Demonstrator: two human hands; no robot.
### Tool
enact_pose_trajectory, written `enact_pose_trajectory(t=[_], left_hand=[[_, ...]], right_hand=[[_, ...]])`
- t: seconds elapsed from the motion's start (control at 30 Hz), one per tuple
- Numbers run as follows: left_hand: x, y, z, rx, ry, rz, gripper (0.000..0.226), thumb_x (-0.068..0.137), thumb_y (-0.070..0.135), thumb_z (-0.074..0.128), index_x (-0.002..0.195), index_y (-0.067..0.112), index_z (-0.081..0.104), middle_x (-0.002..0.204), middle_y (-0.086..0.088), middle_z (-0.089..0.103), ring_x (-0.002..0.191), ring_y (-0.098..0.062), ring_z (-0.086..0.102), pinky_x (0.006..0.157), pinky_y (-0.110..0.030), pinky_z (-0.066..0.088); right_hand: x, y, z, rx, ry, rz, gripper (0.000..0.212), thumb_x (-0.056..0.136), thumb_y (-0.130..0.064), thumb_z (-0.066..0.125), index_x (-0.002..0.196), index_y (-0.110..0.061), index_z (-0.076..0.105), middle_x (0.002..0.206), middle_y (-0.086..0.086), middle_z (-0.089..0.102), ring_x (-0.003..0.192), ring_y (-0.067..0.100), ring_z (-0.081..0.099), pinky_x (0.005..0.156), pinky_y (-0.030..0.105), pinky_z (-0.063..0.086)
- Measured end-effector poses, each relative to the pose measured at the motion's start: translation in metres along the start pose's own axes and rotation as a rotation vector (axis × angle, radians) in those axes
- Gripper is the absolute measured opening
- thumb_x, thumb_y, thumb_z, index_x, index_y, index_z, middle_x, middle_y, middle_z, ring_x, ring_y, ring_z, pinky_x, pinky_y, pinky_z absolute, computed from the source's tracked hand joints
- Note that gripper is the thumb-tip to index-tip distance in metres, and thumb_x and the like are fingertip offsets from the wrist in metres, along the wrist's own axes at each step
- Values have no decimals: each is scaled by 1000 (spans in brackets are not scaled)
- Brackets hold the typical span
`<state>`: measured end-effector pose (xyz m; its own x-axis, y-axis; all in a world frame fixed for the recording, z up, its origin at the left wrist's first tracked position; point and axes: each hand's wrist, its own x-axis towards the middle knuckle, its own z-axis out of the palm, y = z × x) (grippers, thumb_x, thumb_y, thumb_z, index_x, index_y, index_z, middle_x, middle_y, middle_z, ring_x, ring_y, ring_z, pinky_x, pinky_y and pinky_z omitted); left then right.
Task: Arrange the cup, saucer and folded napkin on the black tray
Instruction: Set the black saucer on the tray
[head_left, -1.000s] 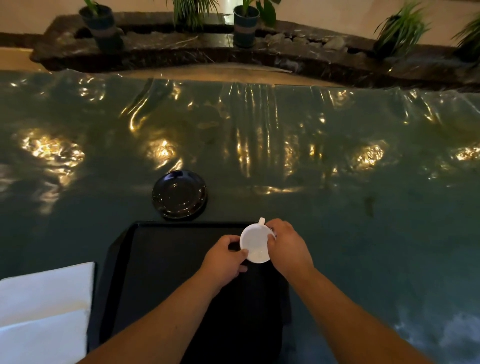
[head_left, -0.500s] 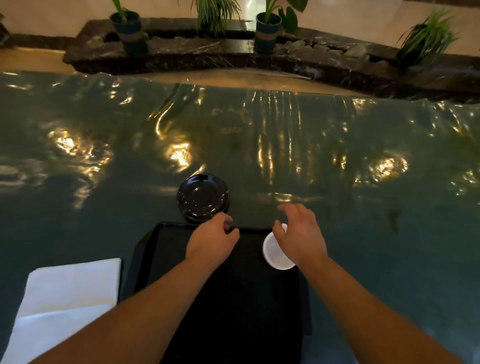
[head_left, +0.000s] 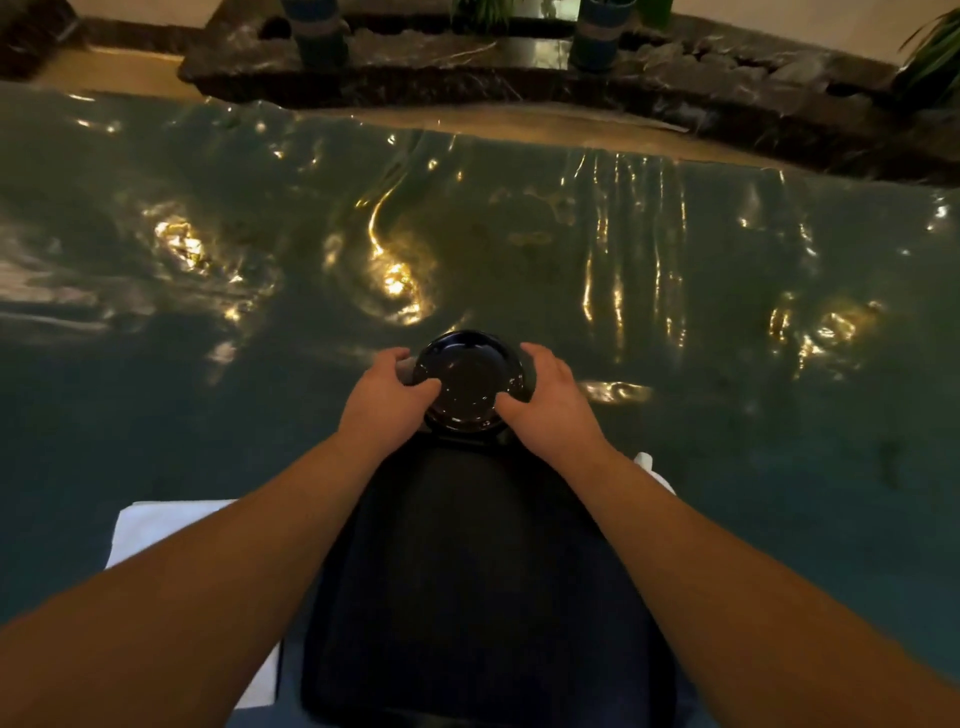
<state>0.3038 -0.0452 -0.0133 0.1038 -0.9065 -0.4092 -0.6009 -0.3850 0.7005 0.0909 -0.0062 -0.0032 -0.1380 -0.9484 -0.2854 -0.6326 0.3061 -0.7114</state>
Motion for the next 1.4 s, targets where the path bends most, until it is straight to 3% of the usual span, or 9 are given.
enact_pose_trajectory(t=[0.1, 0.37, 0.57, 0.63, 0.77, 0.93, 1.17, 1.3, 1.4], left_hand=[[10, -6, 4, -86, -64, -71, 71, 75, 49, 72, 140, 29, 50, 120, 12, 67, 105, -14, 66, 94, -39, 54], [16, -4, 12, -108, -171, -74, 53, 75, 42, 72, 126, 33, 61, 107, 10, 72, 96, -14, 70, 89, -42, 58], [9, 4, 10, -132, -78, -40, 24, 66, 43, 72, 82, 49, 55, 89, 21, 65, 85, -6, 65, 81, -37, 57], [3, 2, 7, -137, -69, -46, 29, 64, 44, 71, 90, 49, 59, 94, 18, 69, 88, -9, 68, 82, -40, 58], [-17, -7, 3, -135, -74, -46, 63, 63, 49, 70, 125, 36, 63, 106, 14, 74, 94, -13, 72, 87, -45, 61], [-57, -25, 1, -106, -46, -19, 62, 70, 44, 71, 130, 32, 61, 102, 23, 69, 94, -1, 66, 76, -26, 51], [-98, -55, 3, -29, -49, -20, 59, 78, 35, 73, 135, 29, 60, 103, 20, 64, 88, -2, 61, 78, -27, 45], [-110, -67, 3, 62, -32, -13, 59, 79, 40, 70, 136, 29, 58, 99, 22, 64, 82, 1, 60, 69, -26, 44], [-118, -74, 3, 124, -28, -29, 67, 80, 46, 66, 143, 28, 54, 119, 9, 71, 96, -12, 66, 76, -32, 50]], right_hand=[[14, -1, 8, 75, -36, 94, 80, 83, -38, 74, 153, -34, 36, 148, 3, 47, 107, 14, 53, 88, 32, 43], [29, 0, 15, 214, -117, 204, 95, 81, -36, 75, 162, -35, 25, 156, 5, 46, 132, 21, 51, 96, 31, 43], [23, -6, 12, 272, -102, 177, 94, 78, -44, 72, 161, -37, 28, 161, 0, 42, 135, 19, 51, 106, 36, 45], [15, -8, 9, 278, -84, 166, 94, 77, -45, 72, 160, -38, 28, 162, -1, 41, 139, 19, 49, 111, 39, 43], [-17, -6, 7, 261, -49, 155, 93, 74, -48, 69, 158, -42, 31, 160, -3, 44, 139, 17, 49, 112, 40, 43], [-63, 2, 11, 260, -55, 173, 88, 78, -42, 71, 157, -43, 32, 160, -5, 44, 138, 17, 49, 111, 41, 44], [-106, 8, 23, 266, -109, 214, 91, 74, -45, 69, 156, -44, 31, 158, -5, 47, 136, 17, 53, 114, 48, 45], [-118, 12, 33, 265, -134, 232, 93, 67, -54, 65, 154, -48, 31, 157, -5, 48, 130, 16, 59, 111, 48, 49], [-124, 11, 41, 268, -156, 241, 95, 66, -55, 65, 154, -49, 29, 158, -7, 46, 128, 16, 60, 109, 48, 51]])
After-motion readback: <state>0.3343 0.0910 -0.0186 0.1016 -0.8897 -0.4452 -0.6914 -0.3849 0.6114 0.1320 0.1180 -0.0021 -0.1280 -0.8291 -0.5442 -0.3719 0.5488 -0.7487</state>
